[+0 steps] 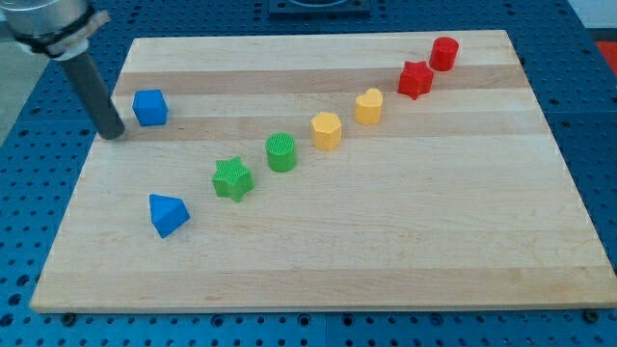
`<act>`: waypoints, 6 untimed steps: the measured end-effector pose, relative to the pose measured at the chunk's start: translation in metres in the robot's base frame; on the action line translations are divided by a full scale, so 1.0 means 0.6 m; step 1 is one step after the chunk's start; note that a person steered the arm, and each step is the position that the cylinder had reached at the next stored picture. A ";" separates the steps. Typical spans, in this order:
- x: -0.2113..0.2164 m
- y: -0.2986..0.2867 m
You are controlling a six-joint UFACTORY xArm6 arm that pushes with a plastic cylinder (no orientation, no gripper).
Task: Move the blue cube above the green star
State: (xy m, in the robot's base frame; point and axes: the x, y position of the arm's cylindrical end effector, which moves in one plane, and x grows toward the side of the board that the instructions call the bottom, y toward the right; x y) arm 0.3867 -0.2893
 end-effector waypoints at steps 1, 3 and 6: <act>-0.060 0.009; -0.102 0.253; -0.079 0.030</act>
